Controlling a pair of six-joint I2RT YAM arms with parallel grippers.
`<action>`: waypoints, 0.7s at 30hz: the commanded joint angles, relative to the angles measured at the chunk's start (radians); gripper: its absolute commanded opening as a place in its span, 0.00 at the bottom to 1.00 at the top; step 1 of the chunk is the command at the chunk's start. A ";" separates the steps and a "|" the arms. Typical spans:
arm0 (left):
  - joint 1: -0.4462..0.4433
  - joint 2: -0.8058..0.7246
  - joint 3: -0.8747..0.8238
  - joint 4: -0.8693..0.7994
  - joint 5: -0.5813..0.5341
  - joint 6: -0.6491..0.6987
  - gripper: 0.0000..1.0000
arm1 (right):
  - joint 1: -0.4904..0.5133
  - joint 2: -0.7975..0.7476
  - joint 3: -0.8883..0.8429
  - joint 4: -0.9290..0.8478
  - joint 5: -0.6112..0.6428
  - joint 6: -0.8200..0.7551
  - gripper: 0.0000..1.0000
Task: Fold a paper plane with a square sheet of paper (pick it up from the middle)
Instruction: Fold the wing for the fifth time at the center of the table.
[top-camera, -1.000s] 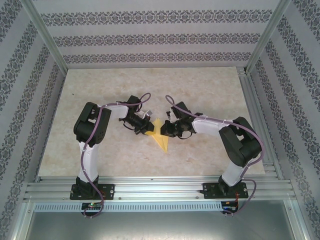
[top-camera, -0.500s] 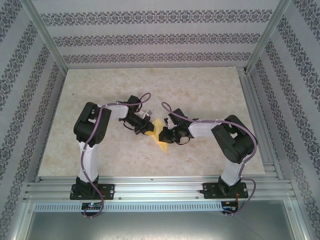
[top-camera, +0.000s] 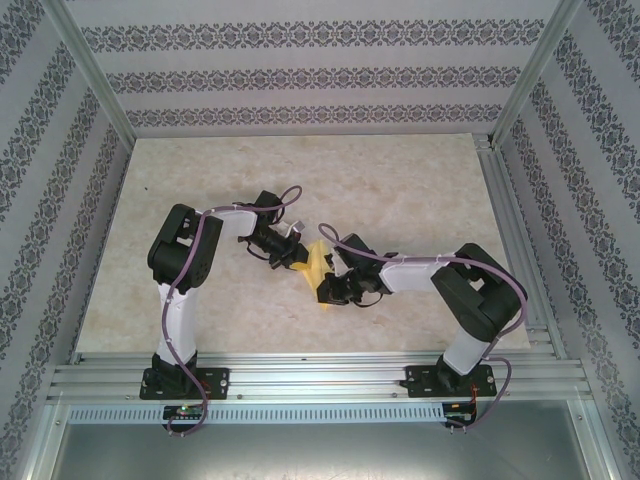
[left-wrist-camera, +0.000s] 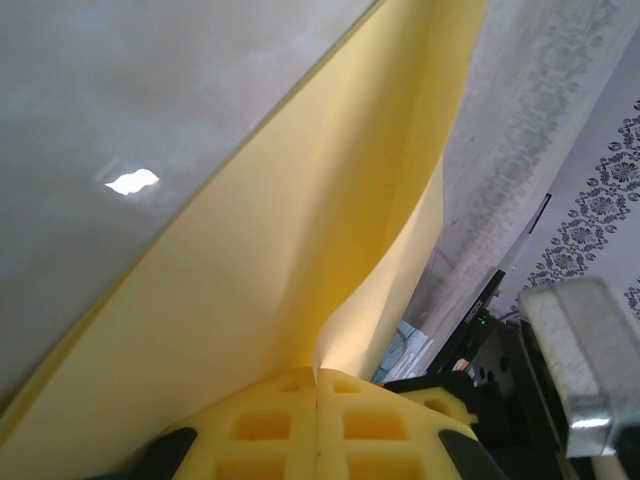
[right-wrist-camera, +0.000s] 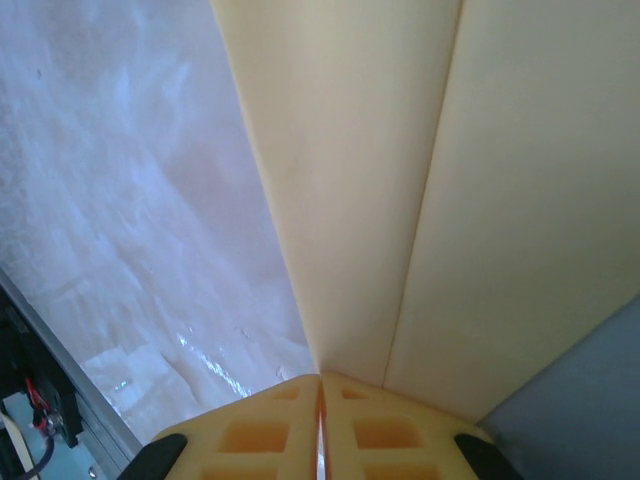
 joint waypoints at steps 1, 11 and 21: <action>0.014 0.077 -0.020 -0.009 -0.169 0.011 0.01 | 0.041 -0.028 -0.057 -0.139 -0.015 0.017 0.10; 0.014 0.045 -0.023 0.006 -0.121 0.004 0.15 | 0.034 -0.199 -0.012 -0.331 0.076 -0.051 0.17; 0.036 -0.258 -0.014 0.016 -0.154 -0.097 0.59 | 0.080 -0.289 0.183 -0.407 0.273 -0.146 0.27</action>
